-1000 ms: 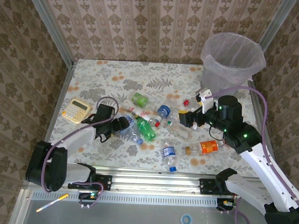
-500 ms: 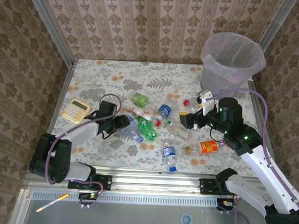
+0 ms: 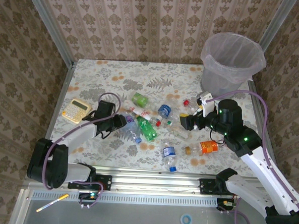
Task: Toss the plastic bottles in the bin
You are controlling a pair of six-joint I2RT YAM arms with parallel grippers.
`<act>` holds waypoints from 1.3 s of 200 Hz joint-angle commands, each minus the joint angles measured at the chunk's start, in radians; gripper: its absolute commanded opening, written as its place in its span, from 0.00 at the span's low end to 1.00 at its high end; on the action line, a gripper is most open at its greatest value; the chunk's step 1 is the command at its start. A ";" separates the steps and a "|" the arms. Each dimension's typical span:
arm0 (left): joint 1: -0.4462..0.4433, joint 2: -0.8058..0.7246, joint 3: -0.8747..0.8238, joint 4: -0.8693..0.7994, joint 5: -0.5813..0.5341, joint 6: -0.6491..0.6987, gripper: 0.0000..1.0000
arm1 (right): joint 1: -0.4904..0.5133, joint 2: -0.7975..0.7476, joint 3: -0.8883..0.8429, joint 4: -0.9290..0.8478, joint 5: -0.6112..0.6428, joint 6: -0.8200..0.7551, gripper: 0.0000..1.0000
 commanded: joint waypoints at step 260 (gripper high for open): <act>-0.038 0.040 0.006 -0.079 -0.049 0.140 0.77 | 0.008 -0.044 -0.026 -0.011 -0.018 0.065 1.00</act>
